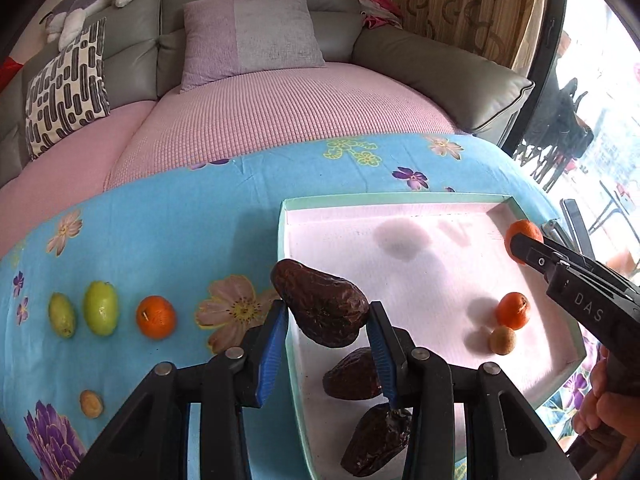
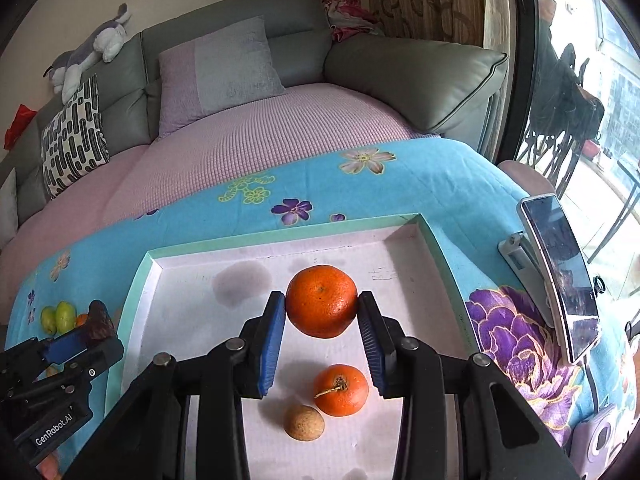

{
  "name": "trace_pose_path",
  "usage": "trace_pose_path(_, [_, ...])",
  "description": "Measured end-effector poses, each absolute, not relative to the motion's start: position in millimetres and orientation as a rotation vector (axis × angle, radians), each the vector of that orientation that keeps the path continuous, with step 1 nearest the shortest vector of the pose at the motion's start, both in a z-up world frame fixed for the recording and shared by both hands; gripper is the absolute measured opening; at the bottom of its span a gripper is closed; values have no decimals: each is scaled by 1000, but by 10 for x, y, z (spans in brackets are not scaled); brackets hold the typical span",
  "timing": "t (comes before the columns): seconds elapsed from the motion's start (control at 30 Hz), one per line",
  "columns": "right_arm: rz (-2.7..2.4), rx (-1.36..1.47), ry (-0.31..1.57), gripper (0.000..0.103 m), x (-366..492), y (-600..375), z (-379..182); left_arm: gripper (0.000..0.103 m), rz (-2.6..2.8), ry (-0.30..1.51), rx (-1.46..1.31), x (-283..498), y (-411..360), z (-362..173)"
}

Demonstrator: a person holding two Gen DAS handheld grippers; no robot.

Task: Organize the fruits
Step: 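Carry the tangerine and date into the white tray and open both tools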

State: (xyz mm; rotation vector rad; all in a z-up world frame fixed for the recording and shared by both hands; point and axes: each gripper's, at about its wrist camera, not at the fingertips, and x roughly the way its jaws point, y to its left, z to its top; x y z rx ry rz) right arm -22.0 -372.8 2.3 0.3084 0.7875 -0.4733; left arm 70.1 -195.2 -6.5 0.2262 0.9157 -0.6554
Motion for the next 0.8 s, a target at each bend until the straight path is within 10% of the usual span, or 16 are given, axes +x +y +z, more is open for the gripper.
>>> trace_pose_path(0.8, [-477,340,886,39,-57,-3857,-400,43,-658,1000,308,857,-2401,-431])
